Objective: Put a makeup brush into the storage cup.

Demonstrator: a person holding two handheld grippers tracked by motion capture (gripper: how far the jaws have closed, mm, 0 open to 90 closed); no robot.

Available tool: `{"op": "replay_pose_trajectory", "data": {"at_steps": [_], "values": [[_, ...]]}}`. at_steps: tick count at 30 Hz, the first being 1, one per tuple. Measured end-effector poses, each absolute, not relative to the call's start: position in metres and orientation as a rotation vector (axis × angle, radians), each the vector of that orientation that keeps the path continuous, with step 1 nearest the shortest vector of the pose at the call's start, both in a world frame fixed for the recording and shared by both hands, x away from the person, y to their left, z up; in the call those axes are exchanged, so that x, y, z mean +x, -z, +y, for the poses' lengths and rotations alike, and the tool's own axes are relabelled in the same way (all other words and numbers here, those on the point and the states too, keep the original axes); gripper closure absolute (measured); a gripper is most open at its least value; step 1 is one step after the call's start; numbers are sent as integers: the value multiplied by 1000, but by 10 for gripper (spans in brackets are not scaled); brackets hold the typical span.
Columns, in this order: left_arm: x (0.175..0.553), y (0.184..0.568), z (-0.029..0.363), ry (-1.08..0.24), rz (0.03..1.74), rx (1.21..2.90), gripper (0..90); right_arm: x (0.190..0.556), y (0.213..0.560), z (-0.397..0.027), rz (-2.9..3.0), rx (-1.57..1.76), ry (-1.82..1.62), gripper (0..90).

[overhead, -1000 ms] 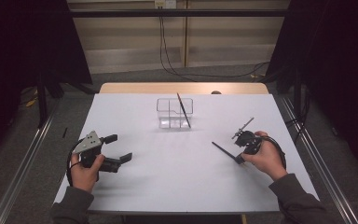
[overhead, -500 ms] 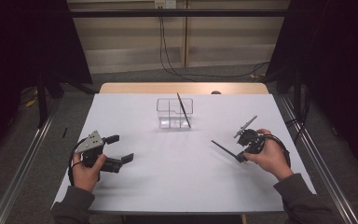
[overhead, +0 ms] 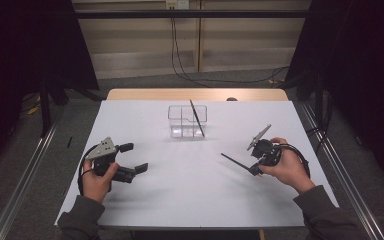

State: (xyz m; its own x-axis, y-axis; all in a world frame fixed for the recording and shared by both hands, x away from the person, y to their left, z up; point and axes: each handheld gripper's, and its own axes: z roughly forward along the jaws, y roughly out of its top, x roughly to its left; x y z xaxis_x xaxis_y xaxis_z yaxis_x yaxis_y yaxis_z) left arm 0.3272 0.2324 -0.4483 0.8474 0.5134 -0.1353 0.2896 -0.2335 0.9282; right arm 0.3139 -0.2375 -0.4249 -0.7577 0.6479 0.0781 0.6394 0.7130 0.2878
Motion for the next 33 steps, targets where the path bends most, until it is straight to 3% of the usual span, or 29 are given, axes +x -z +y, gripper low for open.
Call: {"op": "replay_pose_trajectory", "data": {"at_steps": [33], "values": [[347, 428, 183, -128, 465, 1922, 9, 315, 418, -205, 2969, 869, -506, 841]]}}
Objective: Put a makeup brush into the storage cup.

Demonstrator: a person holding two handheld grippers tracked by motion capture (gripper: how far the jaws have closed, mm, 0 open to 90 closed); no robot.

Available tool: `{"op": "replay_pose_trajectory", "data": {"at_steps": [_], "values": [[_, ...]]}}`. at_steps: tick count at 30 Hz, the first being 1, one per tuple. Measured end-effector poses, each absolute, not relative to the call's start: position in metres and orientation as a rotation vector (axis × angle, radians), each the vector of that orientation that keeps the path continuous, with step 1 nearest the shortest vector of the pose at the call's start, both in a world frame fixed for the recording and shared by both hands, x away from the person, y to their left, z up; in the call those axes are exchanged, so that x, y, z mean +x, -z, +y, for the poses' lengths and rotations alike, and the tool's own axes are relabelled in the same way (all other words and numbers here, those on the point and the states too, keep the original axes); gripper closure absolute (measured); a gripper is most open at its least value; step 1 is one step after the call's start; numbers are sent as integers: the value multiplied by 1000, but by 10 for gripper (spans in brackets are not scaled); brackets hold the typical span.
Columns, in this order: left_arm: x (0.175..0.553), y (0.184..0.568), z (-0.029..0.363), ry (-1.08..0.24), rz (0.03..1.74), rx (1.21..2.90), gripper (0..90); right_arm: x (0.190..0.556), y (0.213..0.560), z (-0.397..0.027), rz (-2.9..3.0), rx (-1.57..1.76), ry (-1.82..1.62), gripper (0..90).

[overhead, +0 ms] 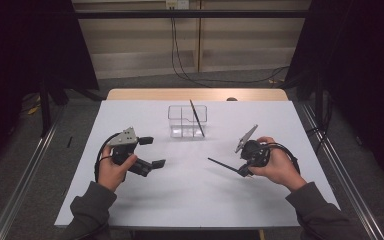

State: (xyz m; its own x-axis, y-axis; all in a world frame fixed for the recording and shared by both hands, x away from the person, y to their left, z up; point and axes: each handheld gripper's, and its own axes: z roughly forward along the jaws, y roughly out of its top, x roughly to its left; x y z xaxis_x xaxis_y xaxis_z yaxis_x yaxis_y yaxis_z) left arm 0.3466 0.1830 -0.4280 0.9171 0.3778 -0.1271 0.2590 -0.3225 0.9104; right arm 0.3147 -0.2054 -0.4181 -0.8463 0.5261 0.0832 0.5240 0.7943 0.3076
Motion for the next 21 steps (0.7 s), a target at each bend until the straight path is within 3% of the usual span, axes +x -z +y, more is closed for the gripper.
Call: {"op": "replay_pose_trajectory", "data": {"at_steps": [21], "values": [[356, 415, 151, -56, 383, 2002, 4, 315, 412, -184, 3002, 752, -490, 841]]}}
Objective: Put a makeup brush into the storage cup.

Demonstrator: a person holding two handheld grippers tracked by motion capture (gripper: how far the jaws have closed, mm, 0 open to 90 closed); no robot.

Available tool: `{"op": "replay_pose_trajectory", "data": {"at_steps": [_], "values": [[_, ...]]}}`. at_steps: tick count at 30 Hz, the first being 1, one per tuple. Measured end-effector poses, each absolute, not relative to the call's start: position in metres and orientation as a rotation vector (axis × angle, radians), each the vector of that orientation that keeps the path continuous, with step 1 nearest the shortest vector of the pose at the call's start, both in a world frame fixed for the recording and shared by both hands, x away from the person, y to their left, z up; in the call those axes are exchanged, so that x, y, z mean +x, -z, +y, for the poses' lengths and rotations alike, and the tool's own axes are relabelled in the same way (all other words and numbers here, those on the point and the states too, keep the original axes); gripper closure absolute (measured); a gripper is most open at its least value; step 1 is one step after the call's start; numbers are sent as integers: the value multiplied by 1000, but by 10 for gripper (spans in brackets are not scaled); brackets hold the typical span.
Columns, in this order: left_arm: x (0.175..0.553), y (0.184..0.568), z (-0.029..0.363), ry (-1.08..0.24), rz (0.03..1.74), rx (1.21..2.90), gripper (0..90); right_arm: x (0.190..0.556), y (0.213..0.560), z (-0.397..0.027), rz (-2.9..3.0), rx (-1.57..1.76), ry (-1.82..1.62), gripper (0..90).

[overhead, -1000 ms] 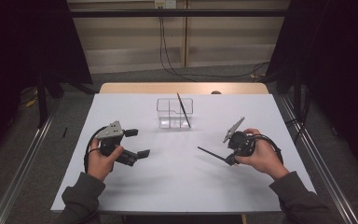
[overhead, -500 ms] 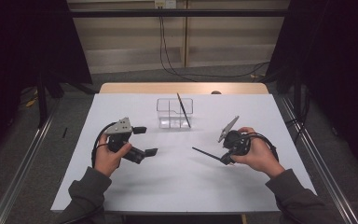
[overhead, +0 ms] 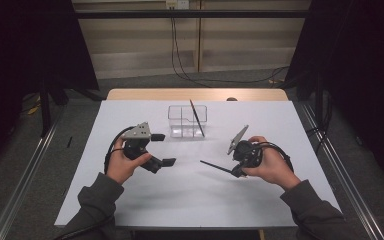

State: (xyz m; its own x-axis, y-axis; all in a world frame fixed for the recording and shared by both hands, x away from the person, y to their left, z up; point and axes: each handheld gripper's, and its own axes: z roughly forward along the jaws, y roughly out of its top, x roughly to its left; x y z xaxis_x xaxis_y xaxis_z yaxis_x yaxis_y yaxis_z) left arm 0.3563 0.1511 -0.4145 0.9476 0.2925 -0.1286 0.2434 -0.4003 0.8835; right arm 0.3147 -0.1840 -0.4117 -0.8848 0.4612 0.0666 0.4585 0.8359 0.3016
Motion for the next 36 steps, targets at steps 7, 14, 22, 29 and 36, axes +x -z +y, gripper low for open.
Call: {"op": "replay_pose_trajectory", "data": {"at_steps": [7, 14, 22, 29, 36], "values": [[359, 412, 139, -26, 359, 2045, 4, 315, 410, -176, 3007, 741, -500, 841], [361, 408, 130, -15, 332, 2084, 4, 316, 410, -171, 3026, 684, -484, 841], [361, 406, 120, 8, 330, 2133, 1, 316, 409, -162, 3023, 685, -501, 841], [363, 405, 111, 21, 309, 2183, 0, 316, 408, -158, 3034, 644, -488, 840], [364, 403, 103, 17, 282, 2252, 6, 317, 409, -158, 3041, 616, -487, 841]]}}
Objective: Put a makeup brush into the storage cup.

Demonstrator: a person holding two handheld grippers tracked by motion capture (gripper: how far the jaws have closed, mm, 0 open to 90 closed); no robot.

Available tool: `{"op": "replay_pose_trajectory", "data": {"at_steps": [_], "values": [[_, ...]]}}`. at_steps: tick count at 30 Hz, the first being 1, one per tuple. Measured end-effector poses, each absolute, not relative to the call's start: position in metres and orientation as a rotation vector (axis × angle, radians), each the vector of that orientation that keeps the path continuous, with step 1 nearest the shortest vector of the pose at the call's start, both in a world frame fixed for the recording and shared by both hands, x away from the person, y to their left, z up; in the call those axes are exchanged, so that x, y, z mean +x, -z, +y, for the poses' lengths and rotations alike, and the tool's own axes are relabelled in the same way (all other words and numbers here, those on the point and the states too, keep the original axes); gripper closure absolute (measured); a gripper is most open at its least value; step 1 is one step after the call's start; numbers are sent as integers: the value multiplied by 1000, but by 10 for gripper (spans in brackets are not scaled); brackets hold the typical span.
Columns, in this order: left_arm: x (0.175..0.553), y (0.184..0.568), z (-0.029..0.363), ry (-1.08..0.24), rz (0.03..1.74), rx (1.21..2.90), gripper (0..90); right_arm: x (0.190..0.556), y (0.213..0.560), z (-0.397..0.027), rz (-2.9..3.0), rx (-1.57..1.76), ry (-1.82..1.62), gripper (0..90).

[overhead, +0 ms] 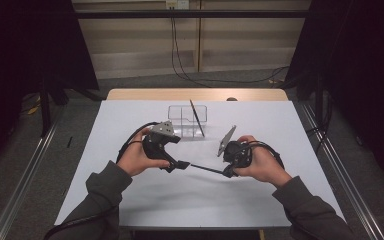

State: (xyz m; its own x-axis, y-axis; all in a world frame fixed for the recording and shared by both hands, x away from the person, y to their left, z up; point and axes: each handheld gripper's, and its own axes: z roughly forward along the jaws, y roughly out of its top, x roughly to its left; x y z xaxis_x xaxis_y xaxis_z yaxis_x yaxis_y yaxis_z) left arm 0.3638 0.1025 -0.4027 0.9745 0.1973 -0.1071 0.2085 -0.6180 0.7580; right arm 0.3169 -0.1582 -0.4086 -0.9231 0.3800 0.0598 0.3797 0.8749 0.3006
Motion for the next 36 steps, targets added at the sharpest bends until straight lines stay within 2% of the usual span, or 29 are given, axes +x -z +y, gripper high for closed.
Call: {"op": "replay_pose_trajectory", "data": {"at_steps": [18, 22, 24, 36], "values": [[362, 399, 86, 6, 209, 2329, 105, 316, 406, -153, 3054, 584, -480, 840], [361, 399, 84, -3, 195, 2343, 153, 317, 404, -151, 3051, 574, -488, 841], [361, 399, 83, 1, 189, 2347, 209, 317, 403, -151, 3053, 566, -490, 841], [360, 399, 77, 2, 173, 2395, 335, 318, 398, -147, 3045, 538, -501, 840]]}}
